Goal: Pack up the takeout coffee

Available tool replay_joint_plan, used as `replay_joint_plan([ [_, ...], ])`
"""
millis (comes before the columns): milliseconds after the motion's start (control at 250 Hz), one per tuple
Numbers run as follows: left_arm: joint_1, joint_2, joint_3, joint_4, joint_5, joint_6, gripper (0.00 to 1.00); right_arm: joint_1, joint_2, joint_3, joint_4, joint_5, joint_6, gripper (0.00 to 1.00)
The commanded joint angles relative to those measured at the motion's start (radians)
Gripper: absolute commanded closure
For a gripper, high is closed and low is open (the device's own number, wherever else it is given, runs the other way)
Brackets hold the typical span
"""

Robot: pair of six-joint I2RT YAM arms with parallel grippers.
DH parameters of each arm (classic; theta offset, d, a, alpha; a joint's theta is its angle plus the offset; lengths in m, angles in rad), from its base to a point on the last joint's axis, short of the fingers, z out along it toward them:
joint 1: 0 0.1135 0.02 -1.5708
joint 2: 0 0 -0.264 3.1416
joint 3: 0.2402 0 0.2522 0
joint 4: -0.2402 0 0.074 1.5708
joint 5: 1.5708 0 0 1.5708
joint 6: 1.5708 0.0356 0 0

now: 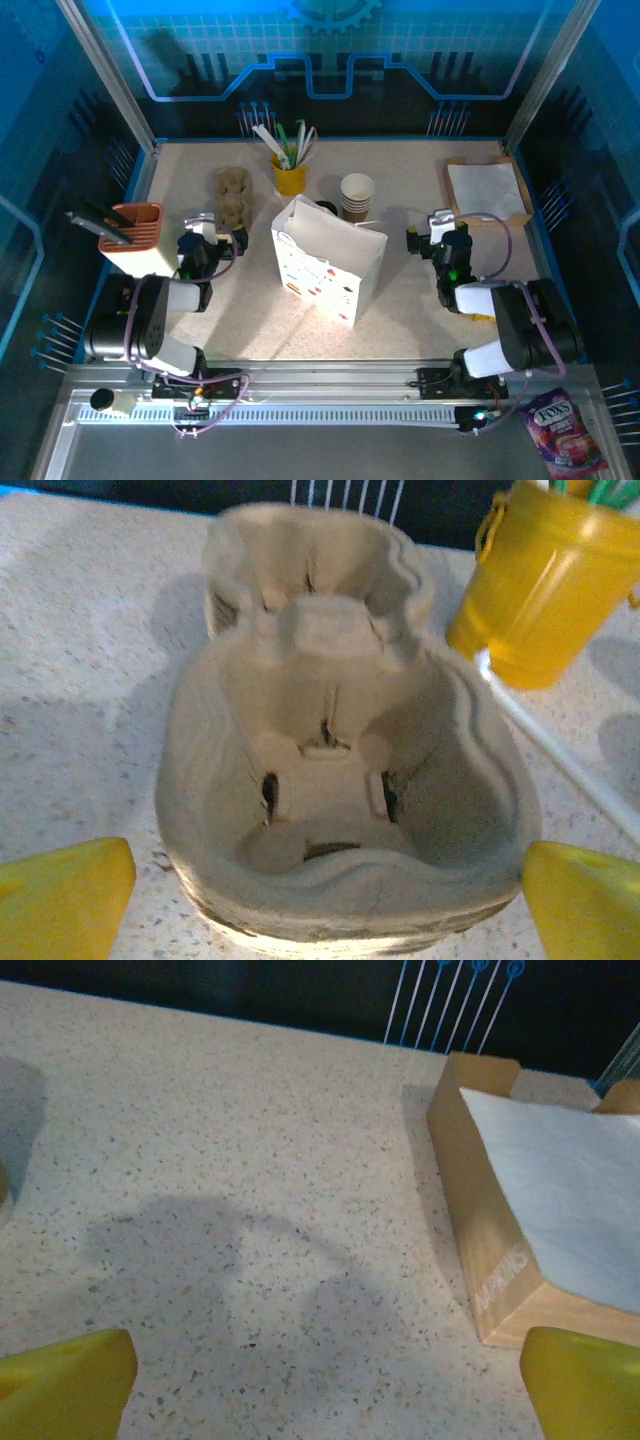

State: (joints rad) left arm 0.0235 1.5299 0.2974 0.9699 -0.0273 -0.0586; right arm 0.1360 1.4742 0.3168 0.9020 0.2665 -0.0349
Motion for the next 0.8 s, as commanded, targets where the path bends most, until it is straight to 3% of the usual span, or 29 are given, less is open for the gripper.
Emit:
replay_joint_plan([
  [0, 0.010, 0.024, 0.022, 0.072, 0.027, 0.034, 0.00, -0.014, 0.070, -0.019, 0.201, -0.051, 0.001, 0.01],
  [160, 0.010, 0.029, 0.025, 0.072, -0.023, 0.020, 0.00, -0.020, 0.060, 0.074, -0.002, -0.038, 0.021, 0.01],
  [551, 0.009, 0.033, -0.026, 0.170, -0.010, 0.023, 0.00, -0.040, 0.061, 0.080, -0.010, -0.068, 0.033, 0.01],
  [795, 0.010, 0.055, -0.100, 0.339, -0.010, 0.023, 0.00, -0.041, 0.061, 0.080, -0.011, -0.068, 0.033, 0.01],
])
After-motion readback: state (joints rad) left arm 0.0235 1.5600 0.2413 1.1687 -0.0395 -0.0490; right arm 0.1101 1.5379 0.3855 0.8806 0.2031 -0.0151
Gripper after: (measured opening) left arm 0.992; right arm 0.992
